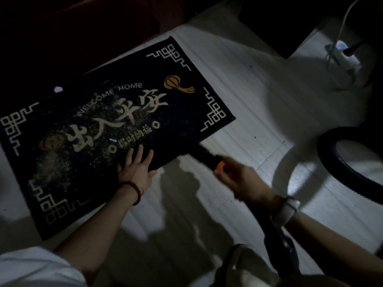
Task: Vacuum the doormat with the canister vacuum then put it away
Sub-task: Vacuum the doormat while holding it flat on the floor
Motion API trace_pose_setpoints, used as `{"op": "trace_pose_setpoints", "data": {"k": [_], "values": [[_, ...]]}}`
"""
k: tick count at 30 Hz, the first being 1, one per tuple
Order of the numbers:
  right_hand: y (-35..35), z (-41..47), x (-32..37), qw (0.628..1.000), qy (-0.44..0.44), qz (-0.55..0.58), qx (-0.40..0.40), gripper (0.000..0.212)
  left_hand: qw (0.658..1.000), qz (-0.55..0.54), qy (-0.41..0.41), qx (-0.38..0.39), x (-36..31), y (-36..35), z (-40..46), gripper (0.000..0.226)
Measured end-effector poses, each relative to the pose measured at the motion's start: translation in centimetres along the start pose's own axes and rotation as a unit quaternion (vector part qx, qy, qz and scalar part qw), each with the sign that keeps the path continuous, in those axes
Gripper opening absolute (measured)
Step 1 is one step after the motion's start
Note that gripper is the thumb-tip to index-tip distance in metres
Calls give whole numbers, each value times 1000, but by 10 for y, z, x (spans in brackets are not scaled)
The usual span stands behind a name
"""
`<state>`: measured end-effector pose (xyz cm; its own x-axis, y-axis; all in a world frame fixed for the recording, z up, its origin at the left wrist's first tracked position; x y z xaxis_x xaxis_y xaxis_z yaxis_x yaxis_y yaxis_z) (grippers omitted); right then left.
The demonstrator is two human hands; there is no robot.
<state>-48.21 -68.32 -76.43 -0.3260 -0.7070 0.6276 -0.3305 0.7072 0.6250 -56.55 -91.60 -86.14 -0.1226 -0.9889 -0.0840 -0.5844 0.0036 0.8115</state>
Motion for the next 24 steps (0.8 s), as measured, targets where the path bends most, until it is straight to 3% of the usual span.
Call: {"op": "trace_pose_setpoints", "data": {"k": [4,6,11,13,15,18,22,24], "values": [[77,24,-36,985,-70,28,-154,44,1000,-3,4,1,-2,2,2,61],[68,26,-31,988,-62,17,-142,41,1000,-3,6,-3,-3,4,3,60],[-21,5,6,999,-8,-22,30,52,1000,-16,8,-13,-2,4,5,60],[1,13,2,1000,-2,5,-2,48,1000,-25,10,-12,-3,6,7,60],[51,28,-16,994,-15,12,-106,41,999,-29,13,-7,-2,8,11,60],[109,40,-55,972,-102,42,-207,44,999,-28,13,-13,-3,8,10,60],[71,50,-40,982,-60,4,-179,39,999,-30,11,-17,-1,7,12,61],[26,42,-17,994,-20,8,-110,43,999,-30,14,-23,0,7,12,61]]}}
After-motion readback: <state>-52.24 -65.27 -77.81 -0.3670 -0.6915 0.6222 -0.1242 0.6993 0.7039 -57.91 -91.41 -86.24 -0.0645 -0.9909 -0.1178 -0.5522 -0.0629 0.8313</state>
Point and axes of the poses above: each hand's wrist, its own z-axis towards the middle knuckle, its own y-axis out of the back of the hand, x = y × z, the point moved 10 cm from there along z, towards the middle knuckle, and after that the axes turned 2 degrees about y, right-handed, at the moved point
